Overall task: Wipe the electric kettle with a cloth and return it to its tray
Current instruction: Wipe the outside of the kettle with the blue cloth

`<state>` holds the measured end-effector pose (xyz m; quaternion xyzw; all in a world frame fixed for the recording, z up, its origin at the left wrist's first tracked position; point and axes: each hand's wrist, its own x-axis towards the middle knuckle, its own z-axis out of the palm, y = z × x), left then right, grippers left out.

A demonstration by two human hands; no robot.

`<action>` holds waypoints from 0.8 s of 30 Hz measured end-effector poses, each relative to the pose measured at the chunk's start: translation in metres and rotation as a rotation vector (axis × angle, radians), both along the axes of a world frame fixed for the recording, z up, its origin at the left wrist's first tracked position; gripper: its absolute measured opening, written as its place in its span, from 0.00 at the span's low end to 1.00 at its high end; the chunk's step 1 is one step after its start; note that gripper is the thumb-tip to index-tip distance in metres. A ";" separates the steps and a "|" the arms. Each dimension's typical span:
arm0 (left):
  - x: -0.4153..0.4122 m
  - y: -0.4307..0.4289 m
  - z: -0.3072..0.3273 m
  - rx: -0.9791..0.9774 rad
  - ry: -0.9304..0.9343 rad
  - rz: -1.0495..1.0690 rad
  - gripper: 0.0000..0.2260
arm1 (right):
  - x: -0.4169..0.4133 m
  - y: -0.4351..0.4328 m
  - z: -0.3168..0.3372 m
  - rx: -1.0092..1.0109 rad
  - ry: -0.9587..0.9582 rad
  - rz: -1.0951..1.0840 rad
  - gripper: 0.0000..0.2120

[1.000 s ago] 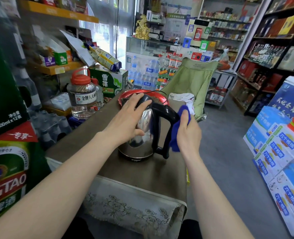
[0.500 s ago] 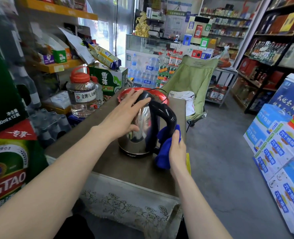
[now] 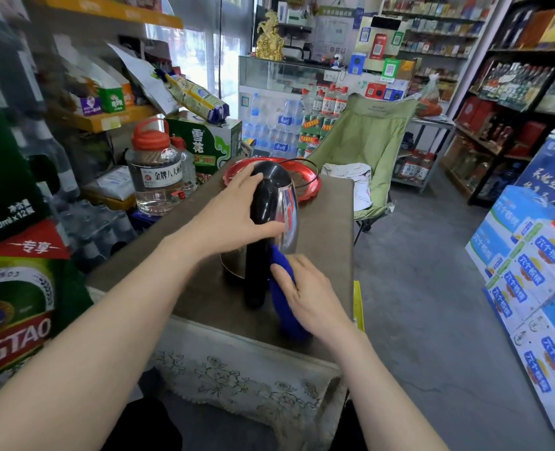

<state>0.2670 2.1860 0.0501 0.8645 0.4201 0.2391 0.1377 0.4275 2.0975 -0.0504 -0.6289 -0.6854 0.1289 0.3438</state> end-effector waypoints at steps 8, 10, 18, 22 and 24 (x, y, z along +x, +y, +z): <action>-0.041 0.024 -0.006 -0.258 -0.268 -0.099 0.42 | -0.019 0.037 0.062 0.674 0.117 -0.307 0.11; -0.043 0.023 -0.011 -0.292 -0.401 -0.104 0.39 | -0.034 0.060 0.052 0.678 0.007 -0.244 0.14; -0.055 0.023 -0.015 -0.310 -0.461 -0.128 0.32 | -0.030 0.058 -0.025 0.606 -0.707 -0.012 0.26; -0.059 0.020 -0.016 -0.306 -0.429 -0.121 0.31 | -0.020 0.051 -0.031 0.591 -0.797 0.140 0.21; -0.059 0.018 -0.015 -0.299 -0.427 -0.126 0.30 | -0.020 0.054 -0.011 0.648 -0.697 0.048 0.21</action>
